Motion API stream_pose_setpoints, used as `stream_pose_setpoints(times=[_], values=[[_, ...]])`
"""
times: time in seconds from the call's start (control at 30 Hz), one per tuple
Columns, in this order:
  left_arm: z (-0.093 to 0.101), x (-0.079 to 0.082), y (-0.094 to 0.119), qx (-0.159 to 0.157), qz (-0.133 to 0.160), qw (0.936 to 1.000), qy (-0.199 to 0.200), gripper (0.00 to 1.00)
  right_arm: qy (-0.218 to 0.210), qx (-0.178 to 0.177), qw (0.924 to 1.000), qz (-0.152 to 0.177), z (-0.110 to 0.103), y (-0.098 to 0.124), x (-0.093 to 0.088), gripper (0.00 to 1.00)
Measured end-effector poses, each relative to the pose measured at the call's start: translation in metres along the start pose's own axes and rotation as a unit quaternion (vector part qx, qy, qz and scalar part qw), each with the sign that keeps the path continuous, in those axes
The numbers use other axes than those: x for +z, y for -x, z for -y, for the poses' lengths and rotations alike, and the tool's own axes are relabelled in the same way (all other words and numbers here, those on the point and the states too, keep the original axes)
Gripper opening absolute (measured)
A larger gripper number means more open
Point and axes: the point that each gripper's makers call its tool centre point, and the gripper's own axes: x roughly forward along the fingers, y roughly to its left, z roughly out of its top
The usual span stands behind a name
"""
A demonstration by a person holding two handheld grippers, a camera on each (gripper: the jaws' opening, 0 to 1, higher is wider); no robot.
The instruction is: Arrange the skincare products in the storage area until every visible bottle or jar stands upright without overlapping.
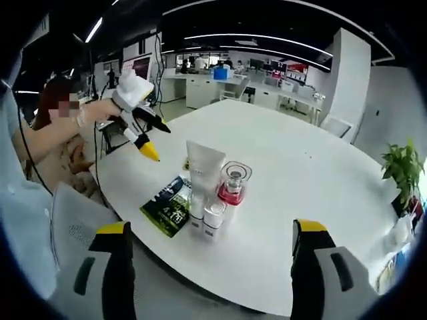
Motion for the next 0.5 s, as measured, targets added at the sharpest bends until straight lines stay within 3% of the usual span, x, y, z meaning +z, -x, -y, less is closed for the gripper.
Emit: stream_pose_setpoints(times=[0.3,0.5], values=[[-0.011,0.007,-0.031,-0.022,-0.014,0.9996,-0.015,0.58,-0.017,-0.006,0.9998,-0.007,0.007,-0.001,-0.009,1.0],[-0.014,0.007,-0.043,-0.022,-0.036,0.9988,-0.027,0.54,-0.025,-0.012,0.9996,-0.008,0.012,0.0,-0.013,1.0]])
